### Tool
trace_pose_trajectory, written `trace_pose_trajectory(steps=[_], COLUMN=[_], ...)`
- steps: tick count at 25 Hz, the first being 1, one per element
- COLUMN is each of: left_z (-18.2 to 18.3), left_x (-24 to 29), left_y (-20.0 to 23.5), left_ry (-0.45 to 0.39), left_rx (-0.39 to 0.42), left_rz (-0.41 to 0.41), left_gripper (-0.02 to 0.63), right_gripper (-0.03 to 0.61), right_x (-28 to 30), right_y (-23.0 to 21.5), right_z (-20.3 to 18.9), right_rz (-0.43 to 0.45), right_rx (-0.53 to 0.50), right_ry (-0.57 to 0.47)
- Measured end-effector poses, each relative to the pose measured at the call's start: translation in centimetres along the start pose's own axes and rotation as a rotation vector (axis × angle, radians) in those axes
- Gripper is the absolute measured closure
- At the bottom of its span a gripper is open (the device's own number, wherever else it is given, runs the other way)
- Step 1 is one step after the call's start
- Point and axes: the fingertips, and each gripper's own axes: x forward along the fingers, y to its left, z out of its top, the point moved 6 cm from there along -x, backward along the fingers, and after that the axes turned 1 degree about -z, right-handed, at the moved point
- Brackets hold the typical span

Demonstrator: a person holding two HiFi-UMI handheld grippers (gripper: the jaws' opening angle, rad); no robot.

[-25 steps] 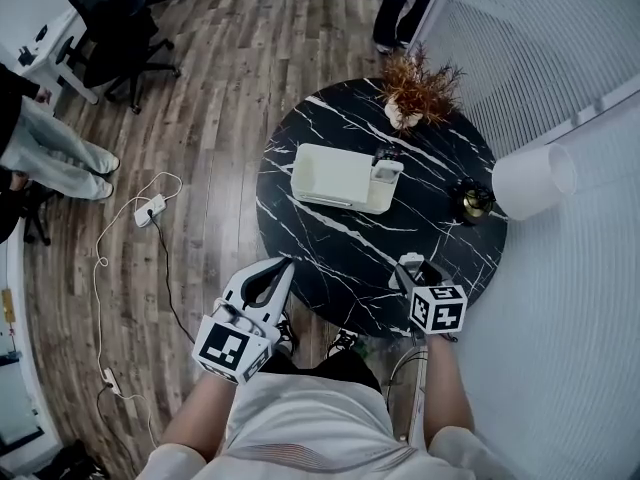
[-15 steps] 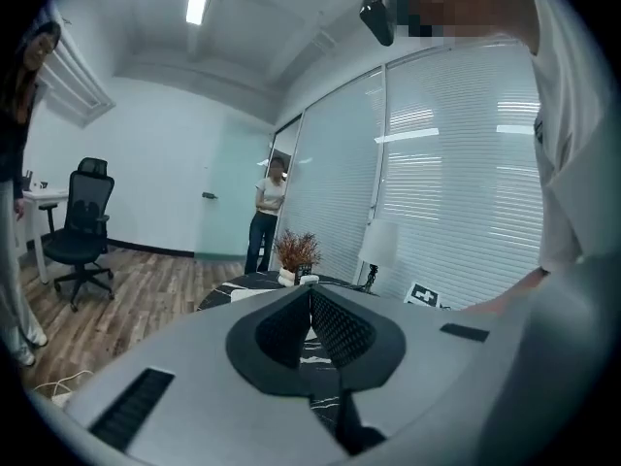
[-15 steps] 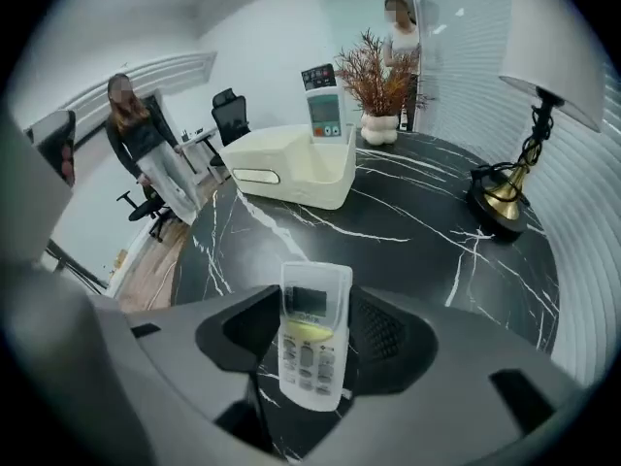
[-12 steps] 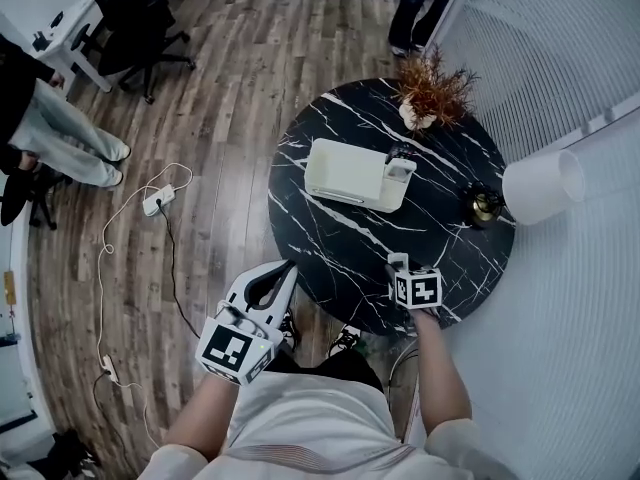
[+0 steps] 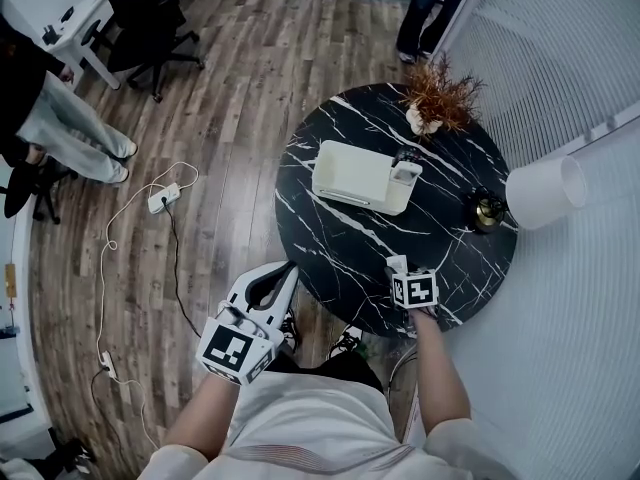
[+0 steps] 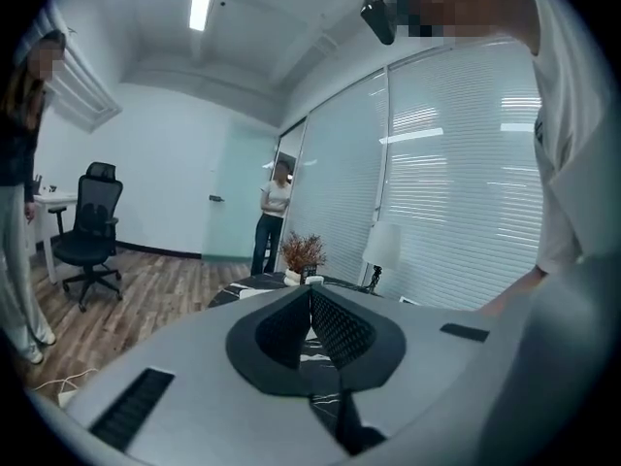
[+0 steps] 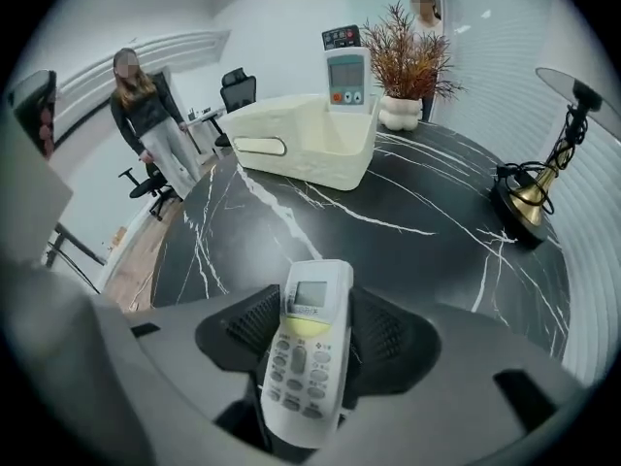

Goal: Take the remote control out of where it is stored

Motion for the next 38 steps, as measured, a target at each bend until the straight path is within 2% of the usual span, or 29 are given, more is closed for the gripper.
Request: trace_pose_trajectory(steps=[7, 12, 18, 22, 26, 32, 38], left_z=[0.4, 0.7, 1.9, 3.0, 4.1, 5.1, 5.1], left_x=[0.2, 0.4, 0.6, 0.8, 0.8, 0.8, 0.9], left_y=[-1.0, -2.0, -3.2, -3.8, -4.1, -4.7, -4.9], left_ry=[-0.008, -0.017, -0.04, -0.069, -0.097, -0.13, -0.128], left_rx=[0.02, 0.034, 0.054, 0.067, 0.07, 0.075, 0.085], left_rz=[-0.029, -0.054, -0.08, -0.086, -0.087, -0.096, -0.098], left_gripper=[0.604, 0.604, 0.604, 0.604, 0.604, 0.604, 0.606], right_gripper=[0.345, 0.355, 0.494, 0.534, 0.548, 0.554, 0.555], right_x=[-1.8, -6.7, -14.5, -19.3, -23.5, -27.8, -28.1], right_y=[-0.8, -1.1, 0.1, 1.1, 2.4, 3.9, 4.5], right_z=[0.2, 2.3, 4.0, 4.4, 4.8, 5.5, 6.3], right_rz=[-0.019, 0.007, 0.034, 0.039, 0.034, 0.008, 0.02], right_rx=[0.027, 0.077, 0.098, 0.098, 0.091, 0.013, 0.002], right_ry=[-0.108, -0.323, -0.608, -0.75, -0.863, -0.966, -0.976])
